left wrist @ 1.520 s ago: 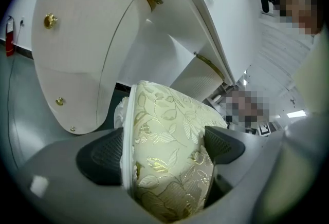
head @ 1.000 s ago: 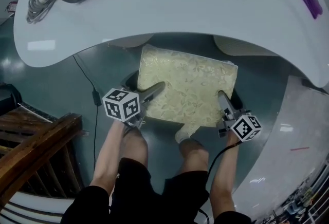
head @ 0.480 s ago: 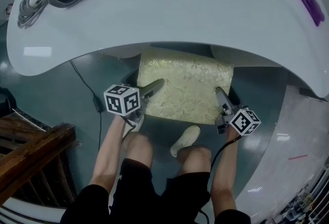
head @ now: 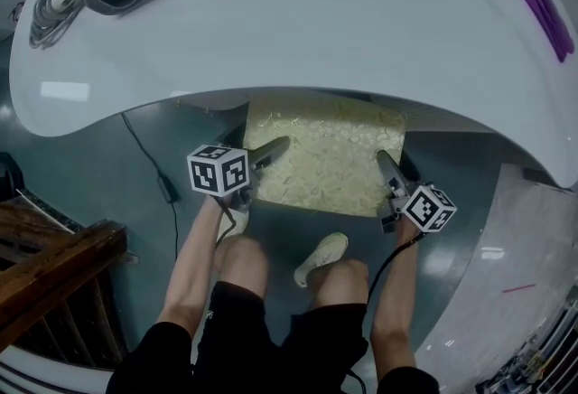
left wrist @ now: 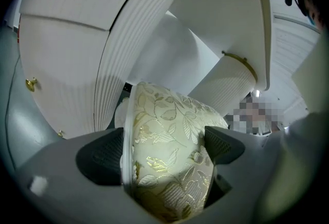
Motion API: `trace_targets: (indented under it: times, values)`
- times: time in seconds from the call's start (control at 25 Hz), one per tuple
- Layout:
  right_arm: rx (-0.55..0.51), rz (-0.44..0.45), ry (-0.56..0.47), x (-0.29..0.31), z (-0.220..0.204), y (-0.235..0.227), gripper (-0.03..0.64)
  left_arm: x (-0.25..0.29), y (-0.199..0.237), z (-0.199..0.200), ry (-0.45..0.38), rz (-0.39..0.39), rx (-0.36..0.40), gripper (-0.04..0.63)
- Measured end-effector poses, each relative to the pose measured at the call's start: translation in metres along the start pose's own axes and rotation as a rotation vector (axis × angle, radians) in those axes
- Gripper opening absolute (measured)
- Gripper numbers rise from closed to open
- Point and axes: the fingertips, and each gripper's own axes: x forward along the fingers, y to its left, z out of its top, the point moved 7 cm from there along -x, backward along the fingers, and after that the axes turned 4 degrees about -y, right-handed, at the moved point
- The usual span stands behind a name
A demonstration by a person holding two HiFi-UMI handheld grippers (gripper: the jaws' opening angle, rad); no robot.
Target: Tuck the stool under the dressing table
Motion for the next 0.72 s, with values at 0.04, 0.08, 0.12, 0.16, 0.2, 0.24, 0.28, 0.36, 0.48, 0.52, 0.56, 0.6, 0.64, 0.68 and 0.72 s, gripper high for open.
trace_targets:
  times: [0.04,0.08,0.12,0.16,0.2,0.24,0.28,0.36,0.48,0.52,0.56,0.6,0.64,0.68,0.72]
  values:
    - [0.004,-0.001,0.004,0.001,-0.001,-0.001,0.364,0.001,0.000,-0.001,0.003,0.002,-0.002,0.509]
    - [0.008,-0.001,0.008,0.002,-0.002,-0.002,0.364,0.001,0.001,-0.001,0.006,0.004,-0.004,0.509]
    - [0.013,-0.001,0.012,0.002,-0.003,-0.004,0.364,0.002,0.001,-0.002,0.009,0.007,-0.006,0.509]
    - [0.019,-0.002,0.015,0.003,-0.004,-0.005,0.364,0.002,0.001,-0.002,0.012,0.010,-0.006,0.509]
    - [0.025,-0.003,0.017,0.004,-0.004,-0.006,0.364,0.003,0.001,-0.001,0.015,0.013,-0.006,0.511]
    - [0.030,-0.004,0.018,0.005,-0.003,-0.006,0.364,0.004,0.001,-0.001,0.017,0.016,-0.005,0.511]
    - [0.034,-0.004,0.018,0.005,-0.003,-0.007,0.364,0.004,0.001,0.000,0.019,0.017,-0.005,0.509]
    - [0.038,-0.003,0.023,0.007,-0.003,-0.009,0.364,0.005,0.002,0.002,0.021,0.022,-0.008,0.509]
    - [0.050,-0.003,0.034,0.014,-0.002,-0.014,0.364,0.010,0.006,0.005,0.031,0.033,-0.009,0.509]
    - [0.054,-0.002,0.037,0.015,-0.001,-0.014,0.364,0.011,0.006,0.006,0.035,0.035,-0.010,0.511]
    - [0.056,-0.003,0.039,0.015,-0.001,-0.015,0.364,0.011,0.006,0.007,0.037,0.036,-0.010,0.511]
    - [0.055,-0.006,0.041,0.015,-0.001,-0.016,0.364,0.011,0.005,0.007,0.037,0.036,-0.011,0.511]
    - [0.055,-0.010,0.044,0.014,-0.001,-0.016,0.364,0.011,0.005,0.006,0.035,0.035,-0.011,0.511]
    - [0.054,-0.014,0.047,0.014,-0.002,-0.015,0.364,0.010,0.005,0.007,0.032,0.035,-0.010,0.511]
    - [0.052,-0.019,0.047,0.014,-0.001,-0.014,0.364,0.009,0.005,0.007,0.028,0.036,-0.004,0.511]
